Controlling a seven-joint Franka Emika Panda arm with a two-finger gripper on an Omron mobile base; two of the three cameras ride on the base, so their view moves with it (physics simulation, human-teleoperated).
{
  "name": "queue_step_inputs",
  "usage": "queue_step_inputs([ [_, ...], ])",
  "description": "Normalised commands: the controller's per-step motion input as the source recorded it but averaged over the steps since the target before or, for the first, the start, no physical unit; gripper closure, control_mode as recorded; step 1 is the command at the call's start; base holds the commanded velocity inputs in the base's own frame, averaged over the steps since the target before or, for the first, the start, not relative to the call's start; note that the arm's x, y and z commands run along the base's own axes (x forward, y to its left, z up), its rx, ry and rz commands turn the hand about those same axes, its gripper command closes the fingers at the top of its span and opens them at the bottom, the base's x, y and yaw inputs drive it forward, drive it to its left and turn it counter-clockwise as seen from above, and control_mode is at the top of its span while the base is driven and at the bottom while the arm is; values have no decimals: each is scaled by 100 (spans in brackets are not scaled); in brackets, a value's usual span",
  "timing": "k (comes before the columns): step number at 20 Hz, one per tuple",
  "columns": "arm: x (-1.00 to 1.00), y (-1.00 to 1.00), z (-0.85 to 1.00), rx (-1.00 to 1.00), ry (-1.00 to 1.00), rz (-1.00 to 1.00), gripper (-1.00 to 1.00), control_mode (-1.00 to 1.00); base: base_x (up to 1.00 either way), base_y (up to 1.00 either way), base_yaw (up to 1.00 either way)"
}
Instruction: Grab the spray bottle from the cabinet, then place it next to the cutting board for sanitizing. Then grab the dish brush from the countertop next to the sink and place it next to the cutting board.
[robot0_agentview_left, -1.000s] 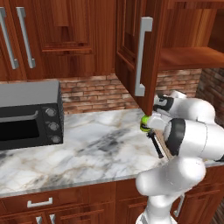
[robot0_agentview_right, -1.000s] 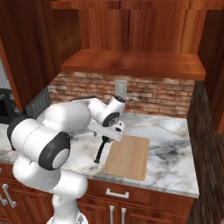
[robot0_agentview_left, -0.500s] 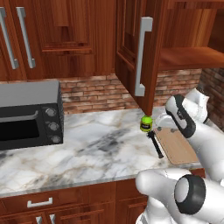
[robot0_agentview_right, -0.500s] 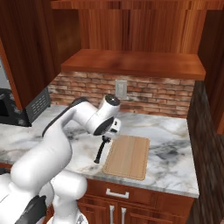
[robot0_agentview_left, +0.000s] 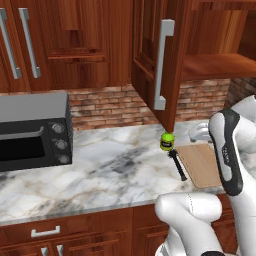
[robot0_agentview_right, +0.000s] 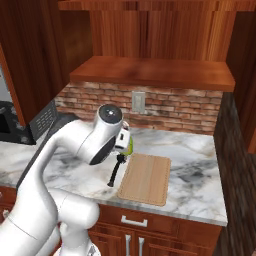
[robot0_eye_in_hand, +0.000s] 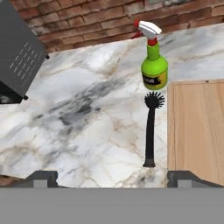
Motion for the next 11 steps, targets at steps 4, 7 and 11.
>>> queue_step_inputs([
  [4, -58, 0, 100, 0, -21, -3, -100, -100, 0, 0, 0],
  [7, -63, 0, 99, 0, -23, -3, -100, -100, 0, 0, 0],
  [11, -59, 0, 100, 0, -23, -3, -100, -100, 0, 0, 0],
])
